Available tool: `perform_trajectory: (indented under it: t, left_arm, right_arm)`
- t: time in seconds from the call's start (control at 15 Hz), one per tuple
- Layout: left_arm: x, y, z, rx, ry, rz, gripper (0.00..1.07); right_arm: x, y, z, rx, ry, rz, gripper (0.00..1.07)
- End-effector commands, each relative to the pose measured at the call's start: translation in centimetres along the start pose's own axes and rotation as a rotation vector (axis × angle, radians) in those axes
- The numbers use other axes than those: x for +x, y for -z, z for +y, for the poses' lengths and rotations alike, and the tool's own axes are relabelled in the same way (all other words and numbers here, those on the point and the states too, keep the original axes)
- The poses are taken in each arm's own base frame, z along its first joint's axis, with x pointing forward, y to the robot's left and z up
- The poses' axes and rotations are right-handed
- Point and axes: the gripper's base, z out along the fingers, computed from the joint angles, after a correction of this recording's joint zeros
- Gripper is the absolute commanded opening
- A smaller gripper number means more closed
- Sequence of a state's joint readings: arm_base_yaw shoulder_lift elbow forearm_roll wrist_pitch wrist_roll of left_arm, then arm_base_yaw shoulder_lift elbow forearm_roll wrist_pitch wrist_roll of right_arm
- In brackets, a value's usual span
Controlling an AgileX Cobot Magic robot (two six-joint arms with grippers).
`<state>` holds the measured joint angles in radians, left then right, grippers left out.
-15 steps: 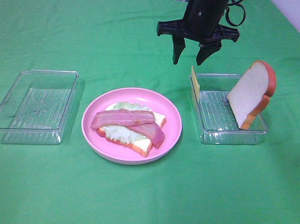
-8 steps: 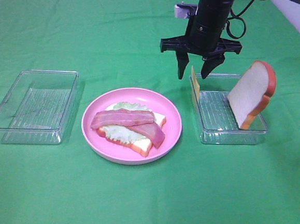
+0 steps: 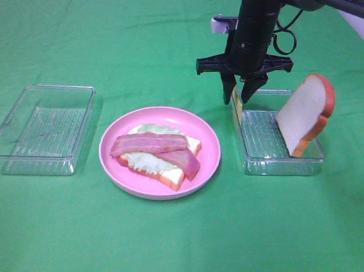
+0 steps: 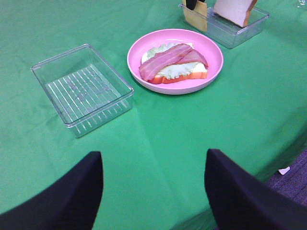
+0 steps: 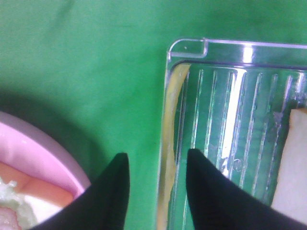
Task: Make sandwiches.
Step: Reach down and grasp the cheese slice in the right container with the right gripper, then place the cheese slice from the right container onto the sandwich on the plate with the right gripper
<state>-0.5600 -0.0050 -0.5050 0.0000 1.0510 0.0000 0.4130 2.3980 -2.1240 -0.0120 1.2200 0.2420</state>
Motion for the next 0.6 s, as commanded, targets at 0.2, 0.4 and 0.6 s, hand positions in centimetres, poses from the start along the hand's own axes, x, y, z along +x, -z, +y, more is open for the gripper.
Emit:
perform_trajectory:
  t: [0.2,0.4,0.6]
  left_arm:
    - [0.2,0.2,-0.1,0.010,0.005,-0.022,0.60]
    - [0.2,0.2,-0.1,0.010,0.005,-0.022,0.60]
    - [0.2,0.2,-0.1,0.010,0.005,-0.022,0.60]
  right_arm:
    - [0.6,-0.2,-0.4,0.032,0.023,0.071,0.00]
    - [0.7,0.2,-0.4,0.025,0.039,0.064,0.00]
    - [0.8,2.0,-0.3,0.009,0.044,0.031,0.00]
